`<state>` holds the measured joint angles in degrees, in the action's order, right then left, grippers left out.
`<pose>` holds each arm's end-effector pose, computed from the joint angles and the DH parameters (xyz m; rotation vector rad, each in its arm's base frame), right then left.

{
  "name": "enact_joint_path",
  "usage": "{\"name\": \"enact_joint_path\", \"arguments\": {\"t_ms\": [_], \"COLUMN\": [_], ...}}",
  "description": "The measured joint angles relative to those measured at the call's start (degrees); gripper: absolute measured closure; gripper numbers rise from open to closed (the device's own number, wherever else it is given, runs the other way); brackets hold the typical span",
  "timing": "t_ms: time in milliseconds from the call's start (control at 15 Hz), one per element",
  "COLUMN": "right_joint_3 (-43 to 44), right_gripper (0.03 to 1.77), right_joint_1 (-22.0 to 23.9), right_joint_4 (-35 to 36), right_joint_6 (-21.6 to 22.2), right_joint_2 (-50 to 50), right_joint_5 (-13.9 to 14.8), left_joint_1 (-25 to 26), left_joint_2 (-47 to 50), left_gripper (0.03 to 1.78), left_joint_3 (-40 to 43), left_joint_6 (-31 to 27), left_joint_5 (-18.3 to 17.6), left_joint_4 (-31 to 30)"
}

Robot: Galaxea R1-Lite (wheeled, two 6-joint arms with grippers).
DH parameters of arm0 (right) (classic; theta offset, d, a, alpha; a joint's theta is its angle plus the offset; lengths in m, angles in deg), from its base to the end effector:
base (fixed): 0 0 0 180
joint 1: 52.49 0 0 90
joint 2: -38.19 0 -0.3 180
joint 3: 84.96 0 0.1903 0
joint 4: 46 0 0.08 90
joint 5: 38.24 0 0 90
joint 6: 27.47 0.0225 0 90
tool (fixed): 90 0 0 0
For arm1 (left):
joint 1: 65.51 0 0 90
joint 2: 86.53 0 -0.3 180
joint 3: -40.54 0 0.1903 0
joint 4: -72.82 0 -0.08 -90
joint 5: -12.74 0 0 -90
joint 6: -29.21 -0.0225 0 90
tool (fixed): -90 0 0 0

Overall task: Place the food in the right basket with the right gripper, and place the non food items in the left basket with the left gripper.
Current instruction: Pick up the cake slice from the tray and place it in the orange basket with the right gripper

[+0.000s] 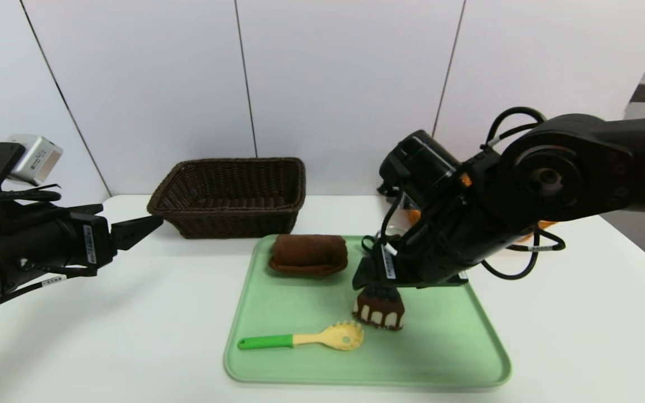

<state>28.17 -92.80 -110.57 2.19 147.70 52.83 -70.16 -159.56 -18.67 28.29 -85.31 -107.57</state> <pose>0.2594 0.2196 0.2052 0.0733 1.1300 0.3358 0.1958 -0.0191 0.2177 0.0089 0.2330 -0.2225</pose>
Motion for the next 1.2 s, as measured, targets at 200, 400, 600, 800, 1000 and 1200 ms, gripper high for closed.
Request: {"name": "enact_joint_path", "arguments": {"t_ms": [200, 400, 600, 800, 1000, 1200], "right_joint_3": [-0.24, -1.24, -1.9, -3.28, -6.5, -7.55], "right_gripper": [0.1, 0.1, 0.1, 0.1, 0.27, 0.71], "right_joint_1": [0.22, 0.46, 0.46, 0.4, 0.11, -0.04], "right_joint_4": [0.85, 2.57, 3.3, 6.58, 11.06, 12.02], "right_joint_6": [-0.01, -0.01, -0.04, -0.01, -0.15, -0.12], "right_joint_2": [2.47, 4.52, 6.31, 7.14, 7.08, 6.73], "right_joint_5": [0.55, 1.82, 1.88, 3.41, 5.36, 5.46], "left_joint_1": [0.04, 0.04, 0.12, 0.2, 0.23, 0.26], "left_joint_2": [-0.61, -1.46, -2.1, -2.77, -3.06, -3.1], "left_gripper": [0.12, 0.12, 0.12, 0.12, 0.12, 0.12], "left_joint_3": [0.05, 0.05, -0.39, -0.45, -0.44, -0.37], "left_joint_6": [0.18, 0.33, 0.33, 0.38, 0.49, 0.41], "left_joint_5": [0.0, 0.0, 0.0, 0.09, 0.09, 0.15], "left_joint_4": [0.0, -0.09, -0.49, -3.24, -3.57, -3.57]}}
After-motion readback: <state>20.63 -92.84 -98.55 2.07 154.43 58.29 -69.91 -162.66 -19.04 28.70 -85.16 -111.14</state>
